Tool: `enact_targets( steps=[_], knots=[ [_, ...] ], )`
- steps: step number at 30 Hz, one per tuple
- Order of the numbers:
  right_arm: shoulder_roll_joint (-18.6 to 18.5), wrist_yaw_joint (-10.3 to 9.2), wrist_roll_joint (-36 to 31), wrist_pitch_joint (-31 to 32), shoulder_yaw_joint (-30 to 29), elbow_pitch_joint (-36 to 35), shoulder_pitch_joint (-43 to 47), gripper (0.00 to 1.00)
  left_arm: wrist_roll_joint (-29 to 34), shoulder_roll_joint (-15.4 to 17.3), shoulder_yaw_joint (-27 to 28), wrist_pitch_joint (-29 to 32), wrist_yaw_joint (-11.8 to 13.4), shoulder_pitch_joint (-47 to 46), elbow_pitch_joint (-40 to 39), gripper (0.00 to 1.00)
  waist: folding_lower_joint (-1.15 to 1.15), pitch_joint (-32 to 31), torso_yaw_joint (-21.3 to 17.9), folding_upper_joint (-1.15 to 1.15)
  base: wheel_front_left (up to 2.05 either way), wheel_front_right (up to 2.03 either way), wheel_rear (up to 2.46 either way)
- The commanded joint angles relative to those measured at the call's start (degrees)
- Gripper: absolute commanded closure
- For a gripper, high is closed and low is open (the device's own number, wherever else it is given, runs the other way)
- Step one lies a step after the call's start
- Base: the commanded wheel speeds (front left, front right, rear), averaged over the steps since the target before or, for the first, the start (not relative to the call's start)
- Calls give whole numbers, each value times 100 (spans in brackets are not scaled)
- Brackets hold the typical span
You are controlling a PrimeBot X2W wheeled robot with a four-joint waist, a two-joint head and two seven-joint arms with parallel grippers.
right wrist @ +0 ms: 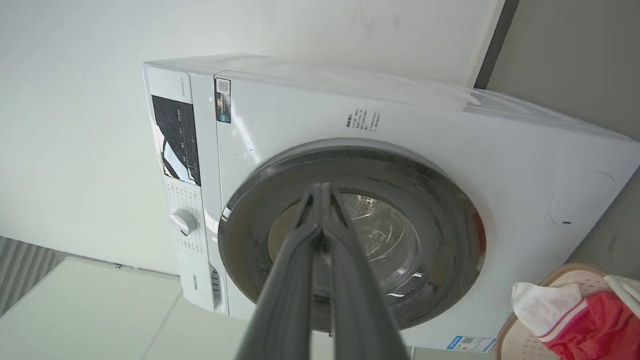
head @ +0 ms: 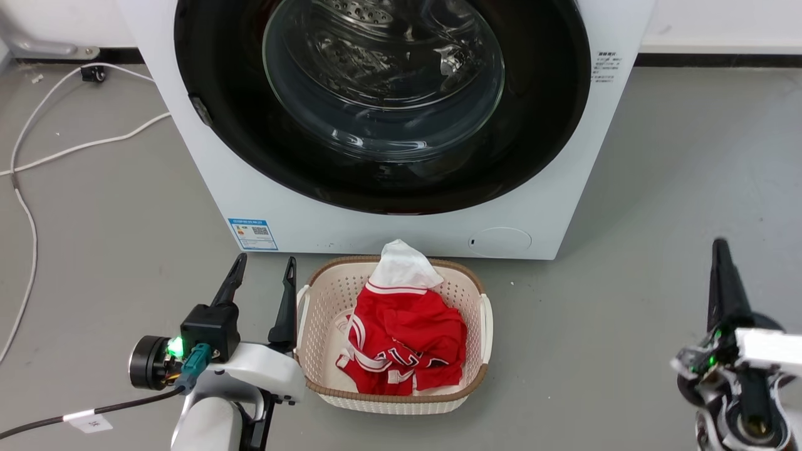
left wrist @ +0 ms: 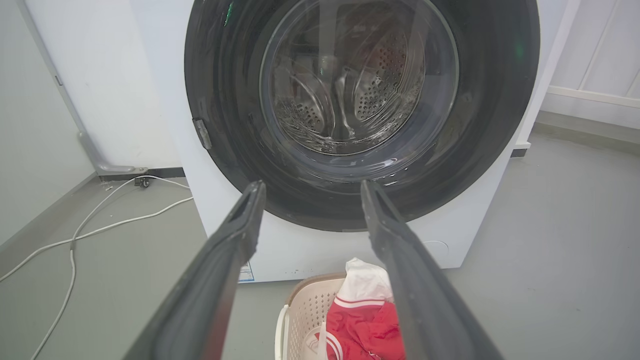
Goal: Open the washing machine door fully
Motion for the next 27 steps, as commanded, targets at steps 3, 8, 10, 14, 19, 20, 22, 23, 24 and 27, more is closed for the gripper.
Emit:
enact_targets(
  steps=[3, 8, 10, 14, 19, 20, 22, 23, 24, 27],
  knots=[
    [-7, -2, 460, 306, -168, 55, -379, 100, -28, -29, 20, -15, 26, -78, -82, 0, 0, 112, -17, 0, 0, 0, 0],
    [-375, -2, 1185, 888, -420, 513, -1208, 100, -65, -37, 71, -15, 17, -182, -201, 0, 0, 355, -15, 0, 0, 0, 0],
    [-605, -1, 1378, 1073, -460, 811, -1625, 100, -86, -47, 76, -15, 9, -238, -242, 0, 0, 472, 8, 0, 0, 0, 0],
    [-1101, -1, 1515, 1353, -373, 1519, -2491, 100, -108, -57, 95, -15, -17, -387, -341, 0, 0, 723, 63, 0, 0, 0, 0],
    [-1640, -1, 1490, 1678, -48, 2573, -3690, 100, -156, -72, 117, -15, -46, -598, -492, 0, 0, 1084, 189, 0, 0, 0, 0],
    [-1717, -2, 1452, 1755, 49, 2781, -3931, 100, -162, -76, 127, -15, -49, -644, -523, 0, 0, 1153, 214, 0, 0, 0, 0],
    [-1851, -2, 1370, 1911, 257, 3166, -4389, 100, -171, -88, 124, -15, -63, -715, -598, 0, 0, 1297, 266, 0, 0, 0, 0],
    [-1905, -1, 1325, 1974, 349, 3334, -4621, 100, -176, -93, 124, -15, -65, -747, -642, 0, 0, 1366, 293, 0, 0, 0, 0],
    [-1933, -1, 1282, 2025, 440, 3501, -4859, 100, -182, -98, 122, -15, -66, -782, -681, 0, 0, 1436, 317, 0, 0, 0, 0],
    [-2002, -2, 1102, 2209, 732, 4021, -5518, 100, -200, -107, 123, -15, -84, -885, -793, 0, 0, 1617, 386, 0, 0, 0, 0]
  ],
)
